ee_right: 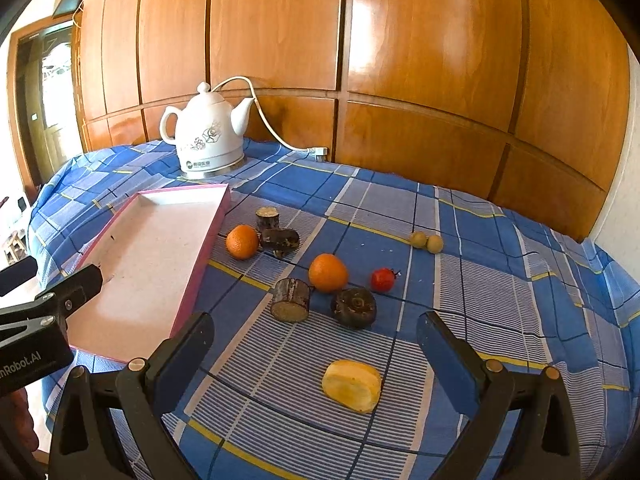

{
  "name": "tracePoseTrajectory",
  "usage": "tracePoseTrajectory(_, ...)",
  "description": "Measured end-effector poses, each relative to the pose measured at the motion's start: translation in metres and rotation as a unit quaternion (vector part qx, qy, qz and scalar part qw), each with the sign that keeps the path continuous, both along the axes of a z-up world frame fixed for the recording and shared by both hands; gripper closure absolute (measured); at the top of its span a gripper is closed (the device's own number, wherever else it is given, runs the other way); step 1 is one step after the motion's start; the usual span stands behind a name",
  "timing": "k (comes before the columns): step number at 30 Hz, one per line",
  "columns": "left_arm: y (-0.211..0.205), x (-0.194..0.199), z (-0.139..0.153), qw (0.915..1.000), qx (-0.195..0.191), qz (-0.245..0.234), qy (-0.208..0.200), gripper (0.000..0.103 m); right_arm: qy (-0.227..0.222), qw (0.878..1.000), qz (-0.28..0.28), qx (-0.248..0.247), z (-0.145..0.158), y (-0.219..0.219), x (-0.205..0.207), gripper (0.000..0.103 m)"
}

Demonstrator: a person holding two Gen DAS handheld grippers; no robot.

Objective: Organize fruits

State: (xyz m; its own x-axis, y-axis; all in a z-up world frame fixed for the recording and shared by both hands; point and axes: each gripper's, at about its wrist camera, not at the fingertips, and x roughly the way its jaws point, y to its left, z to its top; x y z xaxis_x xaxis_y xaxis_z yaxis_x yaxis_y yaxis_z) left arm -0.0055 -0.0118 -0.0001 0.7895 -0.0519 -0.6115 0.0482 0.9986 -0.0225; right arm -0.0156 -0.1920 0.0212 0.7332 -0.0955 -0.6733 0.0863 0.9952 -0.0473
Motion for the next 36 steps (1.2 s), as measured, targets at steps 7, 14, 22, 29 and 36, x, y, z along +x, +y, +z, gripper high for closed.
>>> tracePoseTrajectory(7, -0.005, -0.002, 0.001, 1.0, 0.006, -0.005, -0.002, 0.0, -0.004, 1.0, -0.005, 0.004, 0.002, -0.006, -0.001, 0.0)
tracePoseTrajectory(14, -0.01, -0.002, 0.0, 0.9998, 0.011, -0.015, 0.001, 0.0, -0.003, 1.0, -0.008, 0.008, 0.001, -0.011, -0.001, 0.0)
tracePoseTrajectory(22, -0.026, 0.002, -0.005, 0.9952, -0.016, -0.092, 0.029, 0.0, 0.0, 0.999, -0.011, 0.032, 0.016, -0.048, 0.009, 0.001)
tracePoseTrajectory(29, -0.06, 0.005, -0.009, 0.9845, -0.01, -0.166, 0.056, 0.0, 0.012, 0.999, -0.02, 0.039, 0.04, -0.115, 0.026, 0.001)
tracePoseTrajectory(36, -0.11, 0.011, -0.023, 0.9573, -0.002, -0.264, 0.117, 0.003, 0.048, 0.997, -0.051, 0.042, 0.03, -0.177, 0.035, 0.001)
